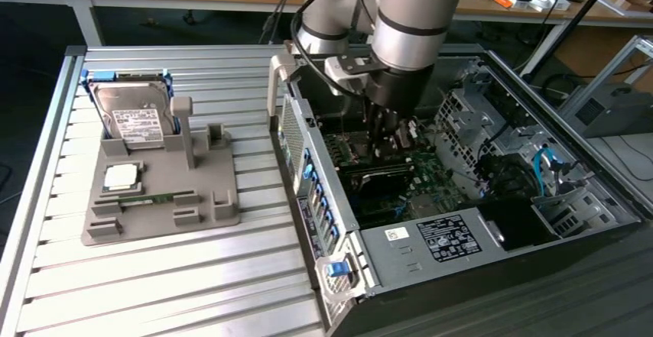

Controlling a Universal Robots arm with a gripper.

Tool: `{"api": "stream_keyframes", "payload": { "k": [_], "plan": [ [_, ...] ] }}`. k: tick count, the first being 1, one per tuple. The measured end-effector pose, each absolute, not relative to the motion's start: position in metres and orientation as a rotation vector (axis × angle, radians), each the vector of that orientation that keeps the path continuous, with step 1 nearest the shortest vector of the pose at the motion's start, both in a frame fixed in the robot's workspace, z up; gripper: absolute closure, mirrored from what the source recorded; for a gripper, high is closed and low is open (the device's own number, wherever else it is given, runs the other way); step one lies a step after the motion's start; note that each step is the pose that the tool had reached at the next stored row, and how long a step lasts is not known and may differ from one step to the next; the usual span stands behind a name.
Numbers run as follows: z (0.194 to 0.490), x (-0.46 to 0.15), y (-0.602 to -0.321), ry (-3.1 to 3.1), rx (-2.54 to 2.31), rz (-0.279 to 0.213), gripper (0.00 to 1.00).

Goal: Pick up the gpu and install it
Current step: 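Insert the gpu into the slot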

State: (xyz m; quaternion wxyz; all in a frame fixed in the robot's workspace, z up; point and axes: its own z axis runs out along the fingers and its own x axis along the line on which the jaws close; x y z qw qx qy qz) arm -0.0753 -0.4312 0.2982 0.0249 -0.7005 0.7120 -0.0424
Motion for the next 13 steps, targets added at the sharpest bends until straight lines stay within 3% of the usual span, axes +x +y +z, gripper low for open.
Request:
{"api": "stream_keyframes", "payload": {
  "k": [2, 13],
  "plan": [
    [0.298, -0.061, -0.431, 2.207, -2.173, -0.119, 0.89],
    [0.297, -0.026, -0.436, 2.222, -2.195, -0.083, 0.89]
  ]
}}
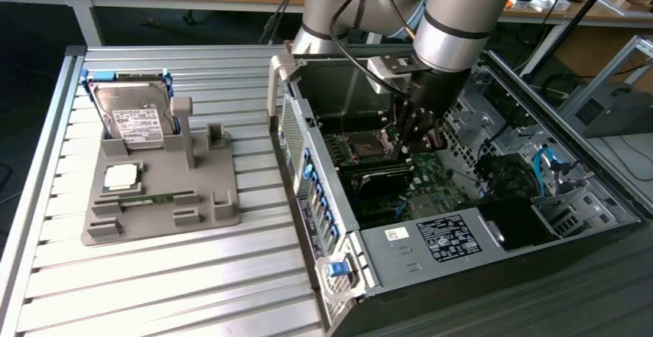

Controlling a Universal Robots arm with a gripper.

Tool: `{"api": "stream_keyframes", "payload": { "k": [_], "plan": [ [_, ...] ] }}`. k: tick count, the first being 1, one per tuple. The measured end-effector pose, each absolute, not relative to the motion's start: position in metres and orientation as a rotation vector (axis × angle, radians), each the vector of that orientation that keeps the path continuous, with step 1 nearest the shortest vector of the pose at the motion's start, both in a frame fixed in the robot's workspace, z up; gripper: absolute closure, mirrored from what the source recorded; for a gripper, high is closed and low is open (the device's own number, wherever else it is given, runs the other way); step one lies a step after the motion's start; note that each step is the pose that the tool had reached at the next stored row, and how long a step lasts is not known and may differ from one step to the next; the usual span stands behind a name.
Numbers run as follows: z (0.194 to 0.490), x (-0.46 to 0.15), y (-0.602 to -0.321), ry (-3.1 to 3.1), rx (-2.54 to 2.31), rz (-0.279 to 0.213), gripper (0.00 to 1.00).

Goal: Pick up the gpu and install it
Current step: 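Insert the gpu into the slot, then press down on the gpu until it lock into place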

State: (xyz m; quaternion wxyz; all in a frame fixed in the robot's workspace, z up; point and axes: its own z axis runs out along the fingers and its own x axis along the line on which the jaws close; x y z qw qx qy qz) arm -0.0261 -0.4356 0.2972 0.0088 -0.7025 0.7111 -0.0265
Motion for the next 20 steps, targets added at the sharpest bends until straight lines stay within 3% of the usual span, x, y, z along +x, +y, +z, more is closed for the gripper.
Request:
{"api": "stream_keyframes", "payload": {
  "k": [9, 14, 20],
  "plan": [
    [0.2973, -0.0261, -0.4357, 2.222, -2.195, -0.082, 0.89],
    [0.2963, -0.026, -0.4356, 2.253, -2.228, -0.015, 0.89],
    [0.2957, -0.0355, -0.4357, 2.253, -2.228, -0.013, 0.89]
  ]
}}
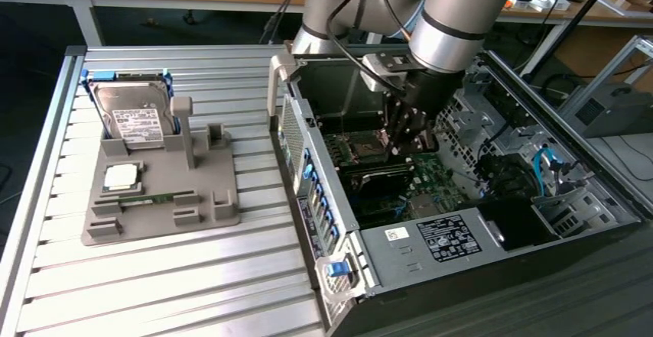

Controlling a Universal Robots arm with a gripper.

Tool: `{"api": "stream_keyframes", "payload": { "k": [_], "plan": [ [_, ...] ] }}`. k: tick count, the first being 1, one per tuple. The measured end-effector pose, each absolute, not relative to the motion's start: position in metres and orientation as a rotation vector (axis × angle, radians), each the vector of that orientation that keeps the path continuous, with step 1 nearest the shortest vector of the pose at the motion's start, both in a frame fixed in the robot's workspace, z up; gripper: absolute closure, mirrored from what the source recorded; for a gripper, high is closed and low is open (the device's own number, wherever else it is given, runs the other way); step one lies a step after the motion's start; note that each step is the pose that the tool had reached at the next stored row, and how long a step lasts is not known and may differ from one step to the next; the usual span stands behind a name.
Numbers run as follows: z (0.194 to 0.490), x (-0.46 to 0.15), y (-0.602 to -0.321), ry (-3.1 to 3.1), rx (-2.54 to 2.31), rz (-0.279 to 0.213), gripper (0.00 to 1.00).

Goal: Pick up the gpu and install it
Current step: 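Press down on the gpu until it lock into place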

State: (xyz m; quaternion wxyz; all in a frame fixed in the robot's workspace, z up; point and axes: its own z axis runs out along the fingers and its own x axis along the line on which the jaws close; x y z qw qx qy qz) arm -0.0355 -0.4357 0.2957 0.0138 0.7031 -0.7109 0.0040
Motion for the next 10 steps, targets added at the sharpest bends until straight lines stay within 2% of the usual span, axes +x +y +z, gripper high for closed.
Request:
{"api": "stream_keyframes", "payload": {
  "k": [10],
  "plan": [
    [0.283, -0.087, -0.436, -2.214, 2.189, 0.013, 0.89]
  ]
}}
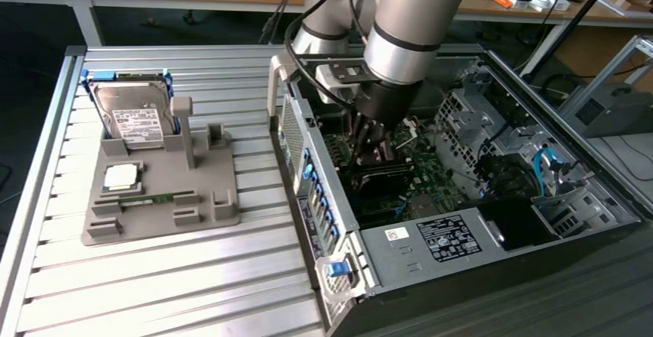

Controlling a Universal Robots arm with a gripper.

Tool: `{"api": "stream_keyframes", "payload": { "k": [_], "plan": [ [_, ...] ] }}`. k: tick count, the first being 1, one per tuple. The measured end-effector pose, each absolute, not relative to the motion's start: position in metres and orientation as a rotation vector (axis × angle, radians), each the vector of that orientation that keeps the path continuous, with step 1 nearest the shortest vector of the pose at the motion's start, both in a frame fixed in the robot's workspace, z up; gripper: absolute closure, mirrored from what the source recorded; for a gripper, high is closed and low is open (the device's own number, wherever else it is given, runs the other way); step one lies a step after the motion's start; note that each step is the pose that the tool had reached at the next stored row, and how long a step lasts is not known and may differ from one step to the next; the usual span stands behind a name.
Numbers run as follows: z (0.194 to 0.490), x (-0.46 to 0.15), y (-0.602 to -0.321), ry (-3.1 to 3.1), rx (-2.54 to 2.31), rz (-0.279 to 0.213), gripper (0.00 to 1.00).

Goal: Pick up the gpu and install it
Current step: 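Press down on the gpu until it lock into place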

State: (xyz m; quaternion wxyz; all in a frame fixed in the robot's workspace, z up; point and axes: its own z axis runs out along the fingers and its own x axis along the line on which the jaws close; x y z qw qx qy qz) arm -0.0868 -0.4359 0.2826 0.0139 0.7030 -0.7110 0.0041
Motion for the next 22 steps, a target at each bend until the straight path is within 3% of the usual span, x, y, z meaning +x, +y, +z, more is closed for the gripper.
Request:
{"api": "stream_keyframes", "payload": {
  "k": [14, 22],
  "plan": [
    [0.27, -0.095, -0.438, -2.214, 2.19, 0.012, 0.89],
    [0.279, -0.091, -0.438, -2.215, 2.19, 0.013, 0.89]
  ]
}}
